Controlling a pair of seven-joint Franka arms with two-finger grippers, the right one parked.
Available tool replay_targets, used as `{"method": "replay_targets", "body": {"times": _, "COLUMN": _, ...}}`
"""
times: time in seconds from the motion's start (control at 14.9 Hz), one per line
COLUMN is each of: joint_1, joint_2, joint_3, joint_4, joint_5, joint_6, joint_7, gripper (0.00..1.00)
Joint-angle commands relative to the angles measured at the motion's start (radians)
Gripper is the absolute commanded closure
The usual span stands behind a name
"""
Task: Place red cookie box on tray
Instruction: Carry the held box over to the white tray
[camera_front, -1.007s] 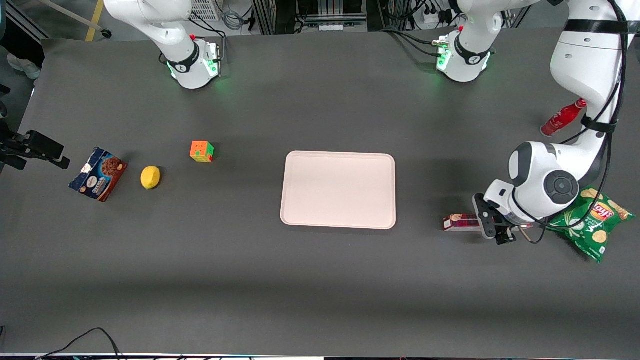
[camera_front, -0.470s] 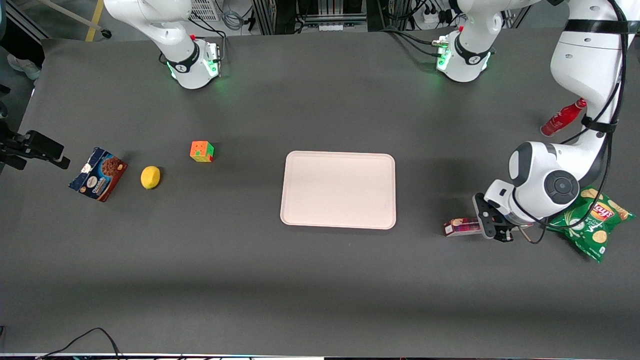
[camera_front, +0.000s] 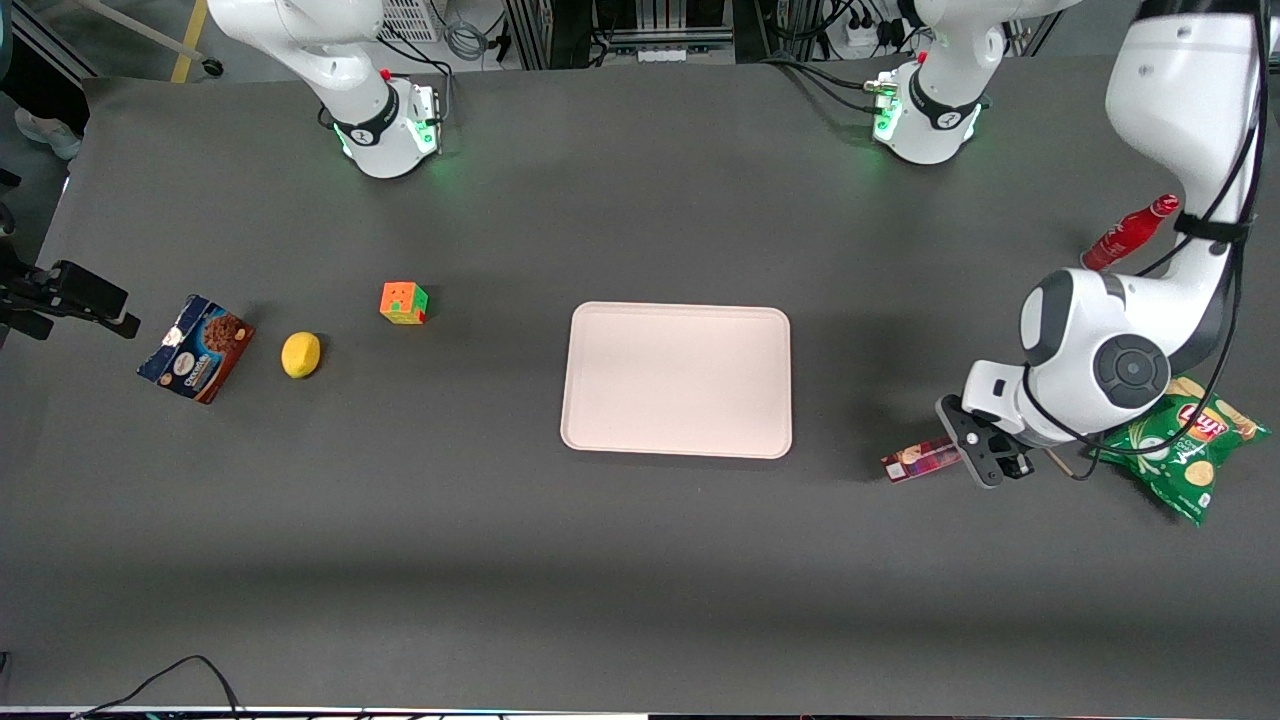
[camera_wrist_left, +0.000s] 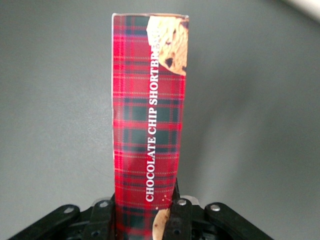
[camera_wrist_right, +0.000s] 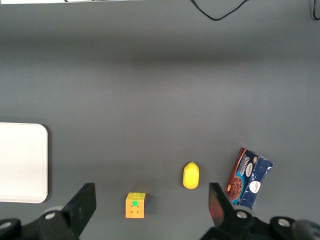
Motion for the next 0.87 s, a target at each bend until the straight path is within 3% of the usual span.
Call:
{"method": "replay_targets", "body": {"times": 0.0, "joint_1": 0.000, "joint_2": -0.118, "joint_3": -0.101, "joint_4": 0.078, "joint_5": -0.051, "joint_6": -0.245, "joint_7": -0.351, "gripper": 0.98}}
{"method": "replay_targets", "body": {"times": 0.13, "joint_1": -0.003, "joint_2": -0.140, "joint_3": -0.154, "joint_4": 0.149, "joint_5": -0.116, "joint_6": -0.353, "joint_7": -0.525, "gripper": 0.99}}
{"method": "replay_targets", "body": {"times": 0.4, "joint_1": -0.009, "joint_2": -0.140, "joint_3": -0.320, "joint_4": 0.180, "joint_5": -0.119, "joint_6": -0.381, "joint_7": -0.982, "gripper": 0.98}}
{"method": "replay_targets", "body": {"times": 0.67, "joint_1": -0.055, "joint_2": -0.114, "joint_3": -0.392, "joint_4": 0.065, "joint_5": -0.104, "joint_6": -0.158, "joint_7": -1.257, "gripper": 0.98}}
{"method": "replay_targets", "body": {"times": 0.81, "joint_1": -0.078, "joint_2": -0.092, "joint_3": -0.400, "joint_4": -0.016, "joint_5": -0.051, "joint_6": -0.023, "joint_7": -1.349, "gripper": 0.98}}
